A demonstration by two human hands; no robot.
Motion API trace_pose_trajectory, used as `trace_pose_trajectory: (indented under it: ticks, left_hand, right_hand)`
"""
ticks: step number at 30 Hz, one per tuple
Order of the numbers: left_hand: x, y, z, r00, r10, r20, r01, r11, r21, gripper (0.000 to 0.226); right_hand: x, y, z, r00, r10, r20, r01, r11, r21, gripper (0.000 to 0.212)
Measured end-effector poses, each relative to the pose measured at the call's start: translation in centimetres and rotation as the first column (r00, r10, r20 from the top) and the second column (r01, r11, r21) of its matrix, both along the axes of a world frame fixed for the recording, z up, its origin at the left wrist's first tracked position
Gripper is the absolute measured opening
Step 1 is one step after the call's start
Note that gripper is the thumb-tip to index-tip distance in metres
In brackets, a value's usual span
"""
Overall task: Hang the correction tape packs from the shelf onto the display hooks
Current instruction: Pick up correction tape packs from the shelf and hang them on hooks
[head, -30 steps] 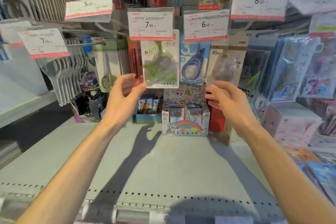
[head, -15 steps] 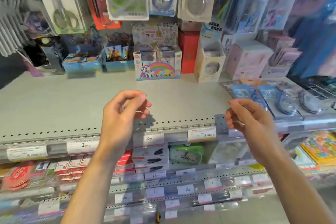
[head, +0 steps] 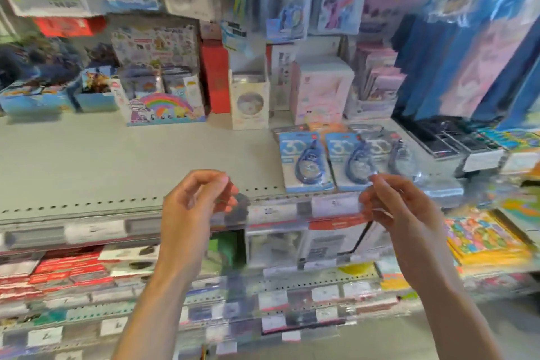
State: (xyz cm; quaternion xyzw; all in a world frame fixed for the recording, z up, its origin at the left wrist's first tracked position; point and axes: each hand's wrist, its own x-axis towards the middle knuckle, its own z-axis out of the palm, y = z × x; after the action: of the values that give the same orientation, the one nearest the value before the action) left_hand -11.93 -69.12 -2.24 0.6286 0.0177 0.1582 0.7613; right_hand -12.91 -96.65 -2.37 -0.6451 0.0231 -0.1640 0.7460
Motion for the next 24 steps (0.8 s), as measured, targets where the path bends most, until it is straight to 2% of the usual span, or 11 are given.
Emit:
trace_pose_trajectory:
  ticks: [9, 12, 17, 19, 21, 24]
  left_hand:
    - [4.7, -14.1, 2.1, 0.997, -0.041, 0.059, 0.041, 0.999, 0.001, 0.01]
    - [7.3, -16.3, 3.3, 0.993, -0.092, 0.068, 0.087, 0.994, 0.066, 0.011]
    - [13.4, -18.3, 4.3, 0.975, -0.217, 0.042, 0.204, 0.957, 0.205, 0.011]
    - [16.3, -19.2, 4.2, 0.957, -0.291, -0.002, 0.28, 0.919, 0.277, 0.009]
    - [19.0, -20.3, 3.7, 0.944, -0.331, -0.019, 0.306, 0.85, 0.429, 0.003]
    - [22.5, -21.9, 2.4, 0.939, -0.34, -0.056, 0.268, 0.618, 0.739, 0.007]
  right_hand:
    - [6.3, -14.0, 1.6, 0.997, 0.077, 0.021, -0.076, 0.996, -0.046, 0.011]
    - [9.1, -16.4, 2.1, 0.994, 0.111, 0.022, -0.108, 0.989, -0.098, 0.018]
    - [14.1, -18.7, 2.2, 0.992, 0.122, -0.012, -0.122, 0.963, -0.242, 0.012]
    - [15.9, -19.1, 2.1, 0.992, 0.114, -0.055, -0.126, 0.936, -0.33, 0.012]
    - [17.6, -19.3, 1.8, 0.987, 0.103, -0.12, -0.145, 0.896, -0.42, 0.012]
    - [19.9, -19.1, 1.0, 0.969, 0.078, -0.235, -0.202, 0.797, -0.569, 0.015]
